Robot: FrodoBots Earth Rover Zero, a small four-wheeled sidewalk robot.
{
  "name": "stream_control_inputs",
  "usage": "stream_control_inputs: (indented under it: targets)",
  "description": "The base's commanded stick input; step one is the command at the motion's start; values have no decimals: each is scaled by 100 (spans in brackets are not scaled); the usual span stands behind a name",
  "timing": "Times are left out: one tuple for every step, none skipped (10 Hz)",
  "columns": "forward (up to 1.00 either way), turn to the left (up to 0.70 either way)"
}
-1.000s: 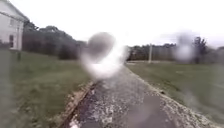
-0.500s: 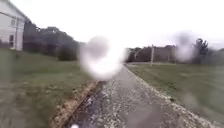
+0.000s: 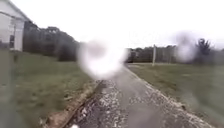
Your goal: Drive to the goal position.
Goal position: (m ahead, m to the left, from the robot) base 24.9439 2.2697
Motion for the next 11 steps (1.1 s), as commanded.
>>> stream_control_inputs:
  targets:
    - [70,0]
    - [70,0]
    - [70,0]
    - [70,-1]
    - [70,-9]
    - [70,-16]
    - [70,-35]
    - [70,-35]
    - [70,-35]
    - [70,-35]
    - [70,0]
